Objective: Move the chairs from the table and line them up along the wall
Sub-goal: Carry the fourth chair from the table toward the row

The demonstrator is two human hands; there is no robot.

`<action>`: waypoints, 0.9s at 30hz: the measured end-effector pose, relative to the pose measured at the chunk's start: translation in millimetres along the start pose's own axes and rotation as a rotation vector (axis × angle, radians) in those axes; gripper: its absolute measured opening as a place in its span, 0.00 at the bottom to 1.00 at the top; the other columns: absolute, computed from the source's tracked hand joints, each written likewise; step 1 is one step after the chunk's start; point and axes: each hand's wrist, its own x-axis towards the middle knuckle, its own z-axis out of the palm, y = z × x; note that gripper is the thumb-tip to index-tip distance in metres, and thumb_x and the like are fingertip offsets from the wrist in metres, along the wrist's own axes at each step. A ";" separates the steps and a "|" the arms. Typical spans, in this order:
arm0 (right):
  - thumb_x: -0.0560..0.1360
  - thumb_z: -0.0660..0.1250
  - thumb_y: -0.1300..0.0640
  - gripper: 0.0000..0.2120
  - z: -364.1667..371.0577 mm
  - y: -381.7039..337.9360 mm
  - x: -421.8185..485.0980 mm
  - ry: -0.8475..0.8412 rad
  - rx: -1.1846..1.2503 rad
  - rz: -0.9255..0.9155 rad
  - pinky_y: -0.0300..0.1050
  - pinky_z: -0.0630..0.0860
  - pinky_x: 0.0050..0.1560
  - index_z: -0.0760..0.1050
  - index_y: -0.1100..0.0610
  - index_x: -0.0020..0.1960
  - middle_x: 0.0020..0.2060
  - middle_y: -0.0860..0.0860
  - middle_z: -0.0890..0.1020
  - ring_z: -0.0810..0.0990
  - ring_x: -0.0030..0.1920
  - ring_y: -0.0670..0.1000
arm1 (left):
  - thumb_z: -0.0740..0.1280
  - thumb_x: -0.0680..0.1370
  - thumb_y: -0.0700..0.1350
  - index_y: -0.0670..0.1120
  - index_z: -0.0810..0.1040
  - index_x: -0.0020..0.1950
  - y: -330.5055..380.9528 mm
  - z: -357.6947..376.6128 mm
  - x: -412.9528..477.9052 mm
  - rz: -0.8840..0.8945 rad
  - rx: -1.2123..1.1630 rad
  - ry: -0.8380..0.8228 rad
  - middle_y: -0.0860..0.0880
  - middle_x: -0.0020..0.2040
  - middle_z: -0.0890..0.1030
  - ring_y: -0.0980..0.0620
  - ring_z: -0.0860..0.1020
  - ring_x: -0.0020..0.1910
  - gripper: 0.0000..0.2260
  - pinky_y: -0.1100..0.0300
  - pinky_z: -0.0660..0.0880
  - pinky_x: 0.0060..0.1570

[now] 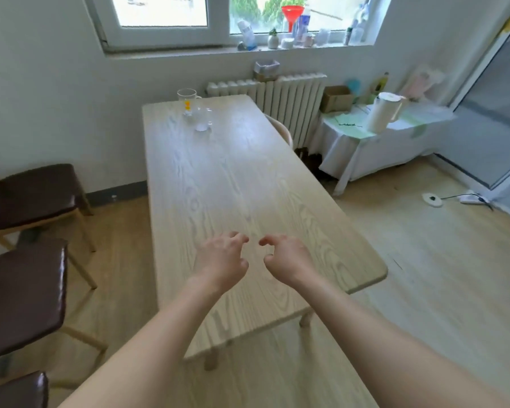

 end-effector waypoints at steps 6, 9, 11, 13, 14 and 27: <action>0.75 0.61 0.60 0.19 -53.7 77.1 18.5 0.063 0.059 0.091 0.46 0.71 0.60 0.75 0.50 0.64 0.64 0.51 0.77 0.75 0.63 0.53 | 0.64 0.73 0.47 0.52 0.63 0.73 80.7 27.9 61.3 0.078 0.011 -0.013 0.51 0.68 0.71 0.49 0.70 0.66 0.28 0.51 0.71 0.58; 0.74 0.61 0.61 0.20 -78.0 107.3 30.9 0.092 0.091 0.138 0.47 0.72 0.60 0.75 0.49 0.64 0.64 0.51 0.77 0.75 0.63 0.53 | 0.64 0.73 0.47 0.52 0.62 0.73 119.3 41.1 94.9 0.132 -0.012 -0.046 0.51 0.70 0.70 0.49 0.68 0.68 0.28 0.51 0.70 0.60; 0.74 0.61 0.62 0.21 -97.2 125.6 39.3 0.095 0.093 0.163 0.47 0.73 0.60 0.74 0.49 0.65 0.63 0.51 0.78 0.75 0.63 0.53 | 0.65 0.73 0.47 0.51 0.62 0.73 141.3 47.3 119.1 0.170 -0.036 -0.067 0.50 0.71 0.69 0.49 0.66 0.69 0.28 0.51 0.69 0.61; 0.73 0.60 0.63 0.22 -121.0 145.3 49.3 0.106 0.099 0.196 0.47 0.75 0.59 0.75 0.49 0.64 0.62 0.52 0.78 0.76 0.62 0.53 | 0.66 0.74 0.46 0.51 0.62 0.73 161.4 50.3 147.5 0.206 -0.063 -0.053 0.50 0.71 0.68 0.49 0.65 0.70 0.28 0.52 0.69 0.62; 0.73 0.59 0.64 0.23 -136.6 156.7 56.4 0.119 0.097 0.220 0.48 0.75 0.59 0.75 0.49 0.64 0.62 0.52 0.79 0.76 0.61 0.53 | 0.66 0.74 0.46 0.51 0.62 0.73 173.5 51.0 165.6 0.227 -0.075 -0.043 0.49 0.71 0.68 0.48 0.65 0.70 0.28 0.52 0.68 0.63; 0.74 0.56 0.65 0.21 -267.0 282.3 161.1 0.199 0.142 0.297 0.46 0.75 0.59 0.79 0.50 0.61 0.61 0.51 0.80 0.77 0.60 0.51 | 0.67 0.74 0.48 0.53 0.70 0.67 312.6 83.9 339.7 0.369 -0.091 -0.063 0.52 0.67 0.72 0.51 0.68 0.66 0.21 0.56 0.73 0.55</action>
